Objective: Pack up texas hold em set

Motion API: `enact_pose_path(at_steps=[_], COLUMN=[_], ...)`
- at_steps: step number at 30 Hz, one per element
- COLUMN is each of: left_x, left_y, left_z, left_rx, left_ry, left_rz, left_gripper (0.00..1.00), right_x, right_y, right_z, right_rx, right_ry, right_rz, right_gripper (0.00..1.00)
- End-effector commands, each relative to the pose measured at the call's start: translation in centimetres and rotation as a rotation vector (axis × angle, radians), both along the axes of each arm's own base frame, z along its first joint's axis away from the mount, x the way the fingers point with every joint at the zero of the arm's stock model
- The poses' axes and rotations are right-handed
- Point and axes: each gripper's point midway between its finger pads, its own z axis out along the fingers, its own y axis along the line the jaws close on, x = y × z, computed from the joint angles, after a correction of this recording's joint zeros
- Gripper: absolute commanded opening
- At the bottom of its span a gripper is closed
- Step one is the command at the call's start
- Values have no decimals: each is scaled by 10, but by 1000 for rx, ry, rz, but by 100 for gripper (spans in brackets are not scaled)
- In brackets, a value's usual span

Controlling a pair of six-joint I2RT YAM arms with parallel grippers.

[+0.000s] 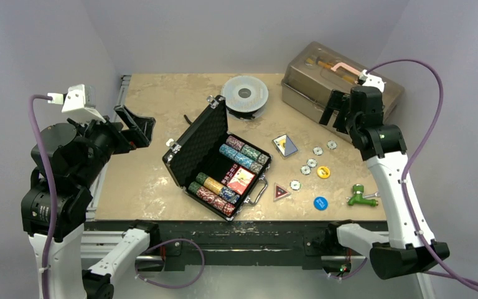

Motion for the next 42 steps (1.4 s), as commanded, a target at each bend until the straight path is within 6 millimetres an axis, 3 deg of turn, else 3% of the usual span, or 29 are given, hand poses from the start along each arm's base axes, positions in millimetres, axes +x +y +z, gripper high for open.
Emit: enact_pose_path(at_steps=[1,4,7,11,14,18,21,29,32,36,42], left_x=[0,-5,-10,-20,-28,-41,-52,-75,-81,-82,-75], left_y=[-9,-10,-11,-13,-15,-12,-5,8,18,20,14], left_z=[-3,-9,-13,-16,-20,-28,-30,-38,-41,-42,-45], left_rx=[-45,-59,-70,-99,-114,-126,-123,-117,-101,-94,-102], left_ry=[14,39,57,74,94,121,119,126,126,128,154], left_rz=[-35,-36,-43,-52,-65,-49,-24,33,78,88,62], left_gripper=[97,97,96,96,95,94,94,94,94,94,94], right_x=[16,28,44,72,94,106,115,113,109,98,97], right_y=[-2,8,19,54,78,113,127,127,128,130,130], right_z=[3,-23,-65,-114,-148,-193,-214,-237,-239,-246,-252], right_rx=[-18,-34,-33,27,-29,-147,-151,-188,-174,-145,-139], right_ry=[12,102,214,243,302,447,489,559,571,611,613], right_rz=[-17,52,110,243,336,522,579,654,655,664,660], right_gripper=[99,99,99,99,99,99,99,99,94,85,85])
